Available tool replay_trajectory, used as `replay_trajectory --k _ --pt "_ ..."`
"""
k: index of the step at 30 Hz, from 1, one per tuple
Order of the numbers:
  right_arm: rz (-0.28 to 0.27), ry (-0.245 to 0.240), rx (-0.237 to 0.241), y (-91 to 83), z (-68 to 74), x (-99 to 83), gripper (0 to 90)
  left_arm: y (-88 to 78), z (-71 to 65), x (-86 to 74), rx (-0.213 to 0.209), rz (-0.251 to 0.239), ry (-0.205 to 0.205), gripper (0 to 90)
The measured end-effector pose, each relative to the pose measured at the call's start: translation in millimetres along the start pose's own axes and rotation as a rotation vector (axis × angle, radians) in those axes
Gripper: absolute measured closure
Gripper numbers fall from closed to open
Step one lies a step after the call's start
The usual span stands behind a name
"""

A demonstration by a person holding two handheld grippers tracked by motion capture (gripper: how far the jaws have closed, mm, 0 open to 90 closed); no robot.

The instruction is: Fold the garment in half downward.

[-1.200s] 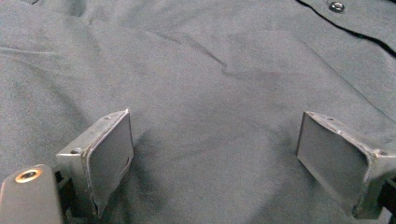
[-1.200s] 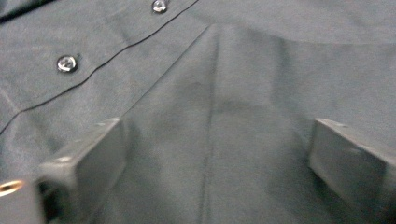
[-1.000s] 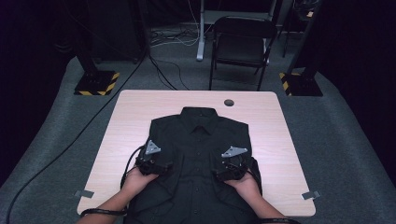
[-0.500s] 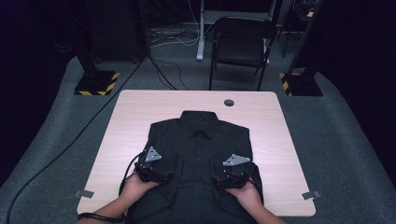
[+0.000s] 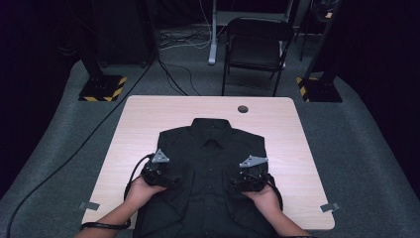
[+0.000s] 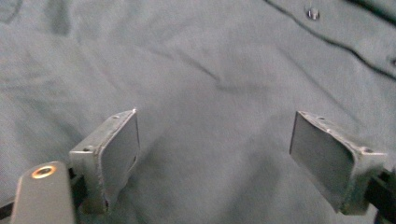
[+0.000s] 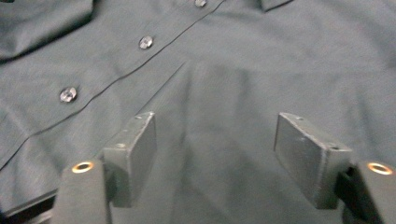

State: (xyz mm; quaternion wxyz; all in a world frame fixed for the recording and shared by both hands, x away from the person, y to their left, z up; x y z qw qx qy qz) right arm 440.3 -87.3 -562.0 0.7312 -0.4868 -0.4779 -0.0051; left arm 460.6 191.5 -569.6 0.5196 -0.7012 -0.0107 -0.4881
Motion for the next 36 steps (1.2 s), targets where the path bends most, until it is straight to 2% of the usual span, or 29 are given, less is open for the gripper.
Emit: replay_trajectory --k 4,10,19,21,29,36 --pt "-0.002 0.010 -0.012 -1.5 -12.2 7.9 32.7 3.2 9.5 10.4 0.020 -0.013 0.012 15.8" --pt "-0.012 0.026 -0.036 -0.9 -28.7 13.6 34.6 11.1 19.5 21.1 0.041 -0.018 0.005 15.8" --pt "-0.016 0.052 -0.067 -2.5 -50.9 18.5 37.3 12.5 36.6 33.4 0.082 -0.045 -0.014 16.6" --pt "-0.018 0.060 -0.071 -2.4 -55.6 18.9 38.0 13.4 39.0 33.8 0.090 -0.049 -0.014 16.6" --pt "-0.013 0.069 -0.103 -0.6 -74.8 21.5 40.4 22.0 41.3 23.1 0.069 -0.041 -0.033 16.6" --pt "-0.018 0.105 -0.143 -0.2 -96.0 22.9 42.4 26.5 42.1 17.6 0.063 -0.044 -0.030 16.6"
Point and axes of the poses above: each handheld gripper's, and its own axes: y roughly forward along the jaws, x roughly out of its top, z roughly to its left, the point moved 8 cm from there along y, roughly forward along the jaws, and after that the axes turned 5 degrees about x, right-handed, at the moved point
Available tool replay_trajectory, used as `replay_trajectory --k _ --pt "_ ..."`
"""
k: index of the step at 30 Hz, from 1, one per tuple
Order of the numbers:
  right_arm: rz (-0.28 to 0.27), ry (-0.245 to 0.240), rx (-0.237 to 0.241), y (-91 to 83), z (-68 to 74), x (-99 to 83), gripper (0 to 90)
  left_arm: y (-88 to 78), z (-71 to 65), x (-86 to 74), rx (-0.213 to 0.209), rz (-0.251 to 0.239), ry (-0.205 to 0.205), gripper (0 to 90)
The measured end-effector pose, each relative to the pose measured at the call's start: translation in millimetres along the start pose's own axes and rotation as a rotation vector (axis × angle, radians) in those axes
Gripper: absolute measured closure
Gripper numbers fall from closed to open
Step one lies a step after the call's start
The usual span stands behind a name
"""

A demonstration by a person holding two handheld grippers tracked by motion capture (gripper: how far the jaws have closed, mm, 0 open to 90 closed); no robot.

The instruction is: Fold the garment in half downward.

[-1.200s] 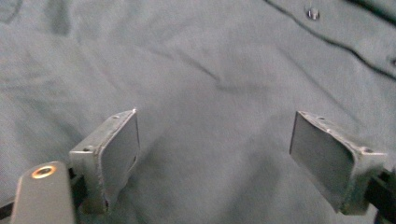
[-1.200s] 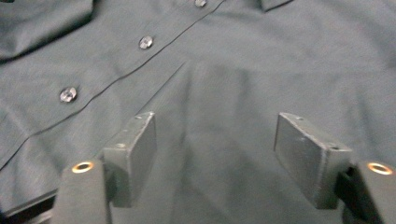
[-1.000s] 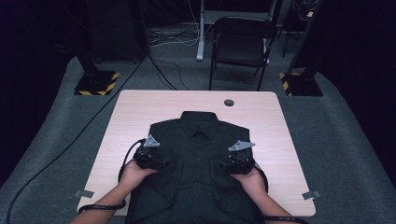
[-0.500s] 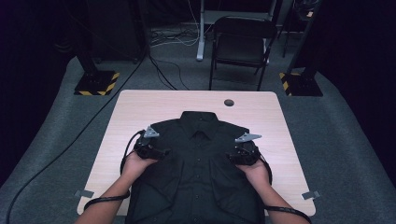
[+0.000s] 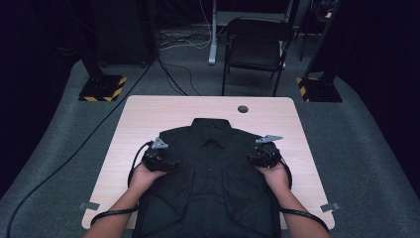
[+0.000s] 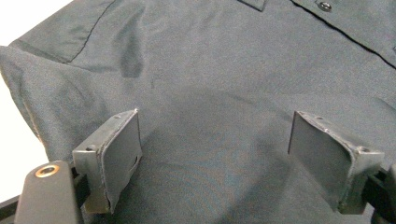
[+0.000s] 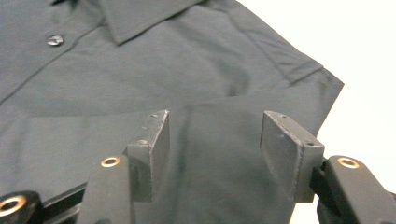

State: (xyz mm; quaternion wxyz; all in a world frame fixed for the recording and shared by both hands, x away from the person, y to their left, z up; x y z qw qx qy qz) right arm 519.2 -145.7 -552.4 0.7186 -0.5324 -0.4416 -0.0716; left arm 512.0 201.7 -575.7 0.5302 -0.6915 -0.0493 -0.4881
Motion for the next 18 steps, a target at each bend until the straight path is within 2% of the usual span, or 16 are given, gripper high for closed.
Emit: replay_trajectory --k 9,18 --pt "0.002 0.045 -0.051 4.2 -25.0 -0.6 45.6 1.9 -1.6 -3.1 0.002 0.002 0.018 17.7" --pt "0.010 0.067 -0.085 8.9 -37.6 1.4 46.3 3.5 -3.1 -4.5 0.017 0.009 0.038 17.9"
Point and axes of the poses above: each handheld gripper's, and its own axes: y roughly forward along the jaws, x roughly out of its top, z roughly to its left, the point moved 8 cm from there along y, roughly forward along the jaws, and after that the axes turned 5 degrees about x, right-handed, at the moved point
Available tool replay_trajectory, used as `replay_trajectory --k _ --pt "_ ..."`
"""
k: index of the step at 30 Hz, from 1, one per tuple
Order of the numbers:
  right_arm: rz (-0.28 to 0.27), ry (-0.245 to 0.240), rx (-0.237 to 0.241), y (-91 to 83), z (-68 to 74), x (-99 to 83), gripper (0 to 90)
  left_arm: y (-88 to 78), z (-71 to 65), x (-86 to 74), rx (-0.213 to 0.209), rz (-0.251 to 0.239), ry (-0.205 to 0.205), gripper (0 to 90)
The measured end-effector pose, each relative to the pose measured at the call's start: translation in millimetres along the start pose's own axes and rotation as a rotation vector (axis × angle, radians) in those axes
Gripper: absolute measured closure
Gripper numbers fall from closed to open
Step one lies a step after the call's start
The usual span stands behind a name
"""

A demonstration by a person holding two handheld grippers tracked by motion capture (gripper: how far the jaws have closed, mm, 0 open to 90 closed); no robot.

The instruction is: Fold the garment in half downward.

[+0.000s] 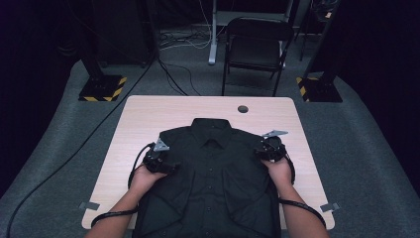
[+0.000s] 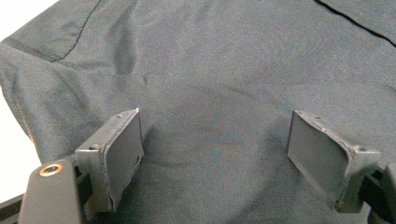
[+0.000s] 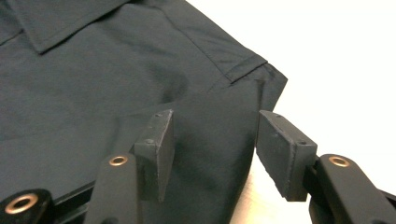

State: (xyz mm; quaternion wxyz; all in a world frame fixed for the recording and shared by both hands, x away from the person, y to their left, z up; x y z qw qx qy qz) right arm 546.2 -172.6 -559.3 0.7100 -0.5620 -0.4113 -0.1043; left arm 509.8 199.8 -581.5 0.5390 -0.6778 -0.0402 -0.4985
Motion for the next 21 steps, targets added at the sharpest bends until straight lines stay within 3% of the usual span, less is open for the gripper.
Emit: replay_trajectory --k 13,21 --pt "0.012 0.045 -0.048 9.9 -14.7 1.1 43.7 1.0 0.0 -0.2 0.006 -0.014 -0.009 17.3" --pt "0.021 0.050 -0.052 15.2 -15.2 -0.5 44.2 1.0 0.1 0.0 0.008 -0.012 -0.012 17.4"
Point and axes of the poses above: each handheld gripper's, and its own axes: y roughly forward along the jaws, x roughly out of its top, z roughly to its left, the point moved 8 cm from there along y, roughly forward along the jaws, and after that the axes turned 5 degrees about x, right-handed, at the moved point
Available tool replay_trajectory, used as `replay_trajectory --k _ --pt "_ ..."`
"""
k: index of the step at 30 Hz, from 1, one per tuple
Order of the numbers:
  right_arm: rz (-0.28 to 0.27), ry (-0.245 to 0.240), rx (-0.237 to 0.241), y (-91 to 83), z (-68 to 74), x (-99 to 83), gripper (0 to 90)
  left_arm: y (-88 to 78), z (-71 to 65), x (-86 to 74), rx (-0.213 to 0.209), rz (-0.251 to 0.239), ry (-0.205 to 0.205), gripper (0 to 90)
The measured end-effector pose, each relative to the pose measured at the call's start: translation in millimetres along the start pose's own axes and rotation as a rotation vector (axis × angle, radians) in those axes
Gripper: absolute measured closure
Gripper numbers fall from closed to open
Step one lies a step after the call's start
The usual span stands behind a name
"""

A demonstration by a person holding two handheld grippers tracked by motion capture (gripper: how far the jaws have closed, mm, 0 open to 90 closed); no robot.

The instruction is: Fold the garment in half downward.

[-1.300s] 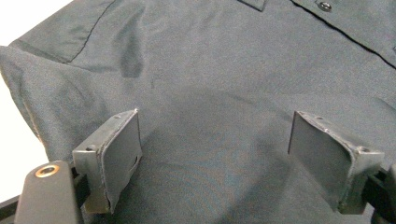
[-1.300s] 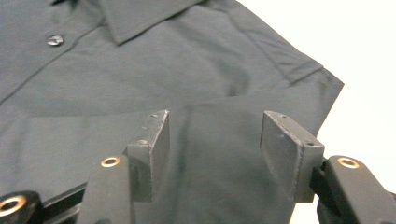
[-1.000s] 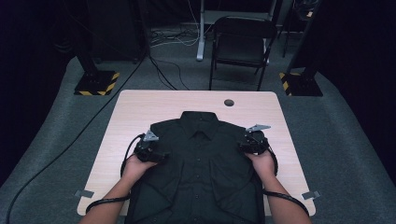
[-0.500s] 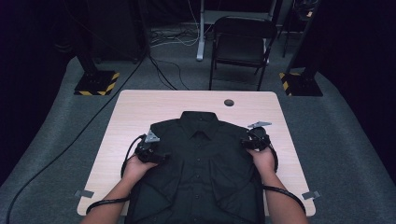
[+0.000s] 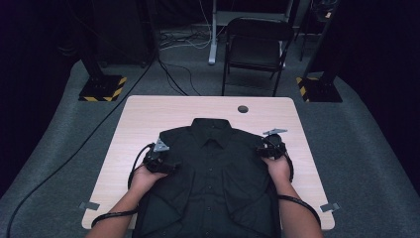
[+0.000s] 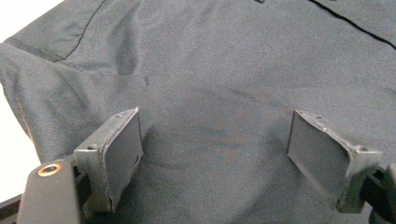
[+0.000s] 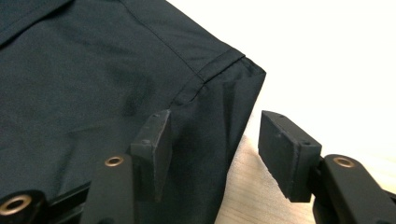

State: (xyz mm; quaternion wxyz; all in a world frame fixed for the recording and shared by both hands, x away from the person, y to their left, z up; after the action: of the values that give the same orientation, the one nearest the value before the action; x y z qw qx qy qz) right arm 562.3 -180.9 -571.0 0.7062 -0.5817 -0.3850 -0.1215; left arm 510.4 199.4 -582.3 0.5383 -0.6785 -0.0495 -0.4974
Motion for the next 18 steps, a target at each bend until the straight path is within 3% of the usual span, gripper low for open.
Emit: replay_trajectory --k 9,13,18 --pt "-0.005 0.009 0.013 1.4 1.5 -1.0 48.0 -0.8 0.7 0.5 -0.004 0.023 0.005 17.8" --pt "-0.018 0.032 0.028 1.8 3.1 -1.9 52.4 -2.5 4.0 1.7 -0.015 0.025 -0.027 21.1" --pt "-0.021 0.020 0.031 2.0 7.2 -1.6 58.7 -7.3 17.2 3.4 0.002 0.025 -0.081 23.3"
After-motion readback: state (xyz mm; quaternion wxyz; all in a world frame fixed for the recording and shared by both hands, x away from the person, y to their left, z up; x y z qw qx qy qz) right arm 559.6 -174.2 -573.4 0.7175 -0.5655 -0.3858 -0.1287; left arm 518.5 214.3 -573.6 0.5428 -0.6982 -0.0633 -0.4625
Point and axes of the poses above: each handheld gripper's, and its own axes: y roughly forward along the jaws, x roughly out of its top, z roughly to its left, the point moved 8 cm from there along y, roughly forward along the jaws, and after that the axes turned 5 degrees about x, right-handed, at the moved point
